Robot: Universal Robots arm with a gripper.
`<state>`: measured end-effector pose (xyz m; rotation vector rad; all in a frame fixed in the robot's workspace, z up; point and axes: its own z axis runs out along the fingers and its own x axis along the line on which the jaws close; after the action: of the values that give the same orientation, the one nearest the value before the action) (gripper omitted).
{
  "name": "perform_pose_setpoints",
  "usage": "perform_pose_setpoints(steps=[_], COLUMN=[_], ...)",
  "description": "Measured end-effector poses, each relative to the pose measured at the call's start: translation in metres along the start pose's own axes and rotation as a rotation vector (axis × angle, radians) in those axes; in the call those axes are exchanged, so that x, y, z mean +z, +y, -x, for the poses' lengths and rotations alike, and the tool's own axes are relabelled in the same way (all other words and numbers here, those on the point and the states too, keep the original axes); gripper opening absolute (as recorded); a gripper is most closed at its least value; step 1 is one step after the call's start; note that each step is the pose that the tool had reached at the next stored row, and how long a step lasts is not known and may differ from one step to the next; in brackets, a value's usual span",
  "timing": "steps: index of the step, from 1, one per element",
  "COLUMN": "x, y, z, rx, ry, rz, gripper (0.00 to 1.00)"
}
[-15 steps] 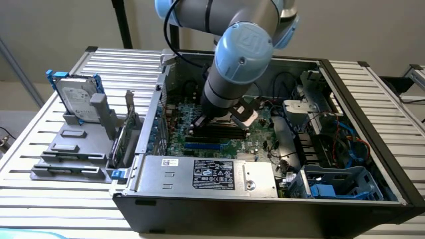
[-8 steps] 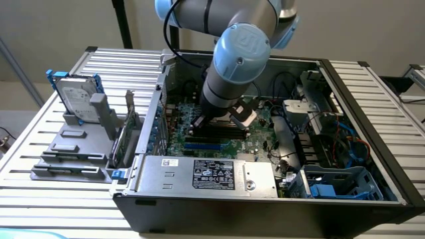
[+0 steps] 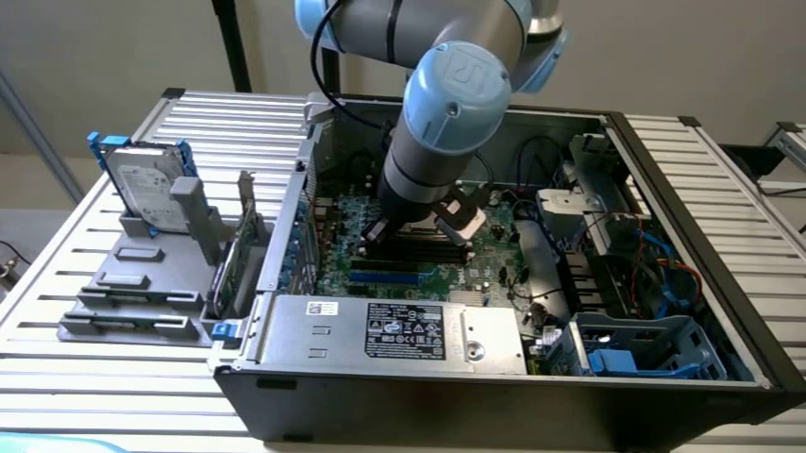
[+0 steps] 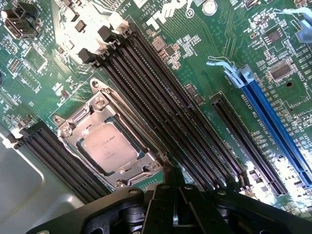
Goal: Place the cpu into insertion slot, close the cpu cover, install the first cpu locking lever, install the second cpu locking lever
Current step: 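Install the second cpu locking lever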
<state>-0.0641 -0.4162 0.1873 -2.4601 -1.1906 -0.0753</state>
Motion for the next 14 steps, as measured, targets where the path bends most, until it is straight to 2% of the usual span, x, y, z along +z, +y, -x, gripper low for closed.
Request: perform_pose_setpoints(steps=[14], x=[-0.0185], y=[-0.0083], z=[-0.003], rx=[0.000], ry=[-0.0011], rz=[0.0011], gripper=[0.11])
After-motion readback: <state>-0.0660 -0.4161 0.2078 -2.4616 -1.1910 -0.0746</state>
